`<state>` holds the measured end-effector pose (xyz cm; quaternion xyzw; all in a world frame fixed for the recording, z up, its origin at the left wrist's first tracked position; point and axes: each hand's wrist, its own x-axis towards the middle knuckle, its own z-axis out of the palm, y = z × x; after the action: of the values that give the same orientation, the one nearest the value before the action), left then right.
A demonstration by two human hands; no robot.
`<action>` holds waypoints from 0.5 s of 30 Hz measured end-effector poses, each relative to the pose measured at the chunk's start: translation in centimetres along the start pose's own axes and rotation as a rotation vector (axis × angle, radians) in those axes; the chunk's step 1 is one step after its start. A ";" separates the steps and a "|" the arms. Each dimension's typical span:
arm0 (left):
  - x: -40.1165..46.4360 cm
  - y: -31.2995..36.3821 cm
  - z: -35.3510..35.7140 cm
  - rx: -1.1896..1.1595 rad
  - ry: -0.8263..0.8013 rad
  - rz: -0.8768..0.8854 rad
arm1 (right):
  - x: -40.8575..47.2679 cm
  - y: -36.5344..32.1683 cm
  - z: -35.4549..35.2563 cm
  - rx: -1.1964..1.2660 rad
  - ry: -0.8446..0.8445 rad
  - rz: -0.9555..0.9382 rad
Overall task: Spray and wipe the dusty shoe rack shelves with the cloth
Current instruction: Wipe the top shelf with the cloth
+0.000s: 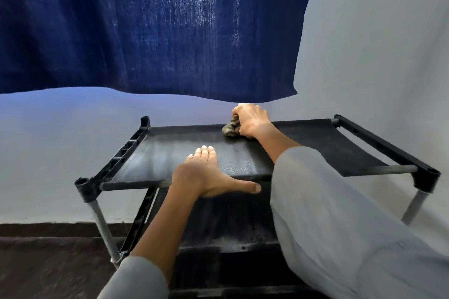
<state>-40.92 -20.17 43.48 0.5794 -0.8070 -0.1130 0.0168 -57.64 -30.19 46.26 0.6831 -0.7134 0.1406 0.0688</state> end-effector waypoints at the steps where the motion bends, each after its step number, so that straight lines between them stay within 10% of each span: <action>1: -0.1 0.2 0.0 0.003 0.001 0.000 | -0.2 0.0 -0.1 -0.012 -0.023 0.016; 10: -1.1 0.6 -0.8 -0.052 -0.002 -0.062 | -8.3 -0.2 -7.6 -0.143 -0.721 -0.195; 15: -1.1 0.7 -0.9 -0.051 -0.033 -0.077 | -10.1 1.3 -9.3 0.029 -0.752 -0.185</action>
<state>-41.06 -19.05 44.63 0.6074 -0.7812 -0.1434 0.0138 -59.18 -17.81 52.02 0.7495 -0.6220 -0.1163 -0.1946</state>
